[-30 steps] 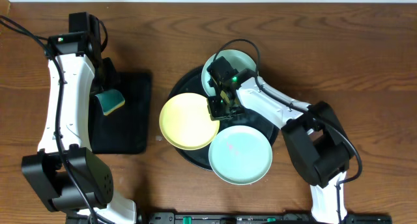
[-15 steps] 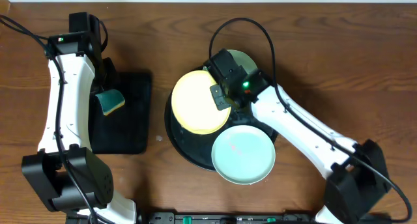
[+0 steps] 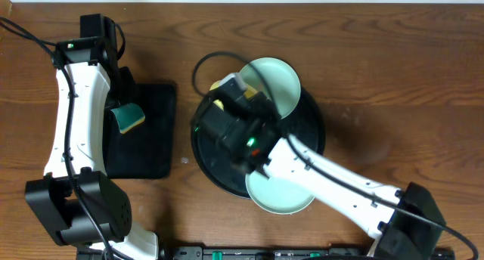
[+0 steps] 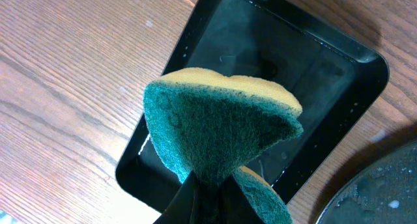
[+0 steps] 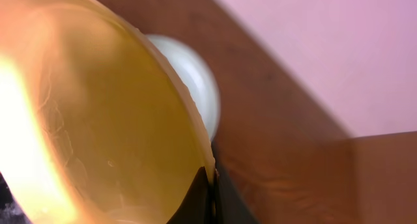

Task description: Clean dirty plates on tray and stack at the side

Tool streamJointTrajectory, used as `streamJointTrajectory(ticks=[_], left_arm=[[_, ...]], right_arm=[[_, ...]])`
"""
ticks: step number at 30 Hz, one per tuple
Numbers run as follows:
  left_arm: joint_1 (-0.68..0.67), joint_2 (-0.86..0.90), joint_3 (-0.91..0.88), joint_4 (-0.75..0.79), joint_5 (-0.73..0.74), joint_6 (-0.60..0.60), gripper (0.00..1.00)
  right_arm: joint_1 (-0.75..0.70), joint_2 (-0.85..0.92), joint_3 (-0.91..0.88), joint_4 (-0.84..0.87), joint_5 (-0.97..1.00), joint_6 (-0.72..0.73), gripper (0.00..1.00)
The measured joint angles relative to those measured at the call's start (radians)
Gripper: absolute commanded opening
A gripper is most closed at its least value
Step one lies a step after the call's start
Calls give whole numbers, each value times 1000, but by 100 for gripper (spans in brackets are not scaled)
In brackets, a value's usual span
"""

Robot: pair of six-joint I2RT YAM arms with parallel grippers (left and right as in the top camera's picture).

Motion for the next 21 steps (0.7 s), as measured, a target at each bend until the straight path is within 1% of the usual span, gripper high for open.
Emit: streamJointTrajectory(ticks=[5, 9, 11, 15, 18, 21], left_arm=[[0, 0, 0, 2, 0, 0, 8], [0, 0, 0, 2, 0, 0, 7], [0, 0, 0, 3, 0, 0, 8], [0, 0, 0, 11, 0, 0, 8], [0, 0, 0, 11, 0, 0, 7], [0, 0, 0, 11, 0, 0, 8]], right_arm=[[95, -2, 0, 46, 256, -11, 1], [119, -6, 0, 65, 338, -13, 1], [121, -7, 0, 69, 342, -14, 1], [117, -7, 0, 66, 271, -4, 1], [94, -8, 0, 64, 112, 39, 1], [39, -8, 0, 64, -68, 94, 1]])
